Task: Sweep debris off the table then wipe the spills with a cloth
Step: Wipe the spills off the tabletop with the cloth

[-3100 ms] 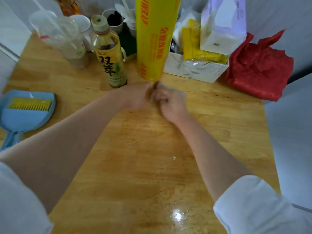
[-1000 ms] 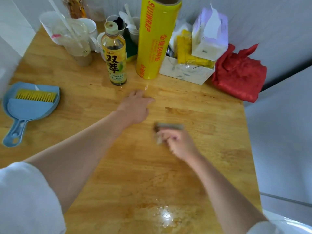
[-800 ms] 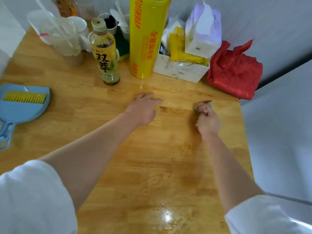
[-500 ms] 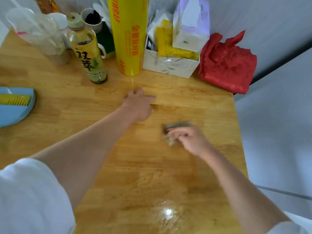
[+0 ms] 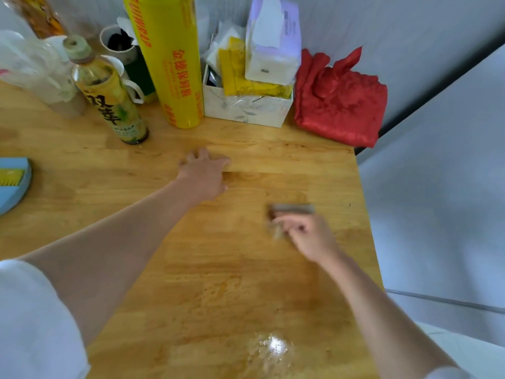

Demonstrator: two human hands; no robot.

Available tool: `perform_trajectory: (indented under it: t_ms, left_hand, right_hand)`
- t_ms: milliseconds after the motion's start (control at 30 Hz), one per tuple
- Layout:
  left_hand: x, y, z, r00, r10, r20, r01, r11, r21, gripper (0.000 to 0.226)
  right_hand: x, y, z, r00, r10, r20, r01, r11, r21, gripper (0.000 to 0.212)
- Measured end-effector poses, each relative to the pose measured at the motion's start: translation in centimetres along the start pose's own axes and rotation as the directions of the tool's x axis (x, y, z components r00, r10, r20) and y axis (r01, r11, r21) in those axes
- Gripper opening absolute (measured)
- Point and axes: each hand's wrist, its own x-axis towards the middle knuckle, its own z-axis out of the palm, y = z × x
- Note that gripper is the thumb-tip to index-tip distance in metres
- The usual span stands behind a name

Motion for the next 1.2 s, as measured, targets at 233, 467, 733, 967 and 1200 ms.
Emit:
perform_trajectory:
  t_ms: [233, 467, 733, 967, 1200]
  left_hand:
    - [-1.3, 5.9, 2.6, 0.985, 0.173, -0.02, -0.174, 0.983, -0.054, 0.067]
    - [-0.7, 6.4, 2.9, 0.99, 0.141, -0.003, -0.141, 0.99, -0.012, 0.065]
    - [-1.0, 6.3, 2.7, 0.993, 0.117, 0.006, -0.117, 0.992, -0.047, 0.065]
    - [-0.7, 5.7, 3.7, 0.989, 0.147, -0.024, -0.149, 0.987, -0.055, 0.065]
    - [-0.5, 5.8, 3.5, 0.991, 0.135, -0.024, -0.136, 0.989, -0.058, 0.065]
  right_hand:
    - [2.3, 0.7, -1.7, 0.886, 0.315, -0.341, -0.297, 0.949, 0.103, 0.044]
    - [-3.2, 5.8, -5.7, 0.926, 0.271, -0.263, -0.255, 0.962, 0.094, 0.048]
    - [-5.1, 2.2, 0.0, 0.982, 0.001, -0.189, -0.002, 1.0, -0.009, 0.037]
    - [-9.3, 8.8, -6.2, 0.806, 0.348, -0.478, -0.335, 0.935, 0.116, 0.039]
    - [-9.7, 1.0, 2.0, 0.949, 0.056, -0.311, -0.062, 0.998, -0.01, 0.033]
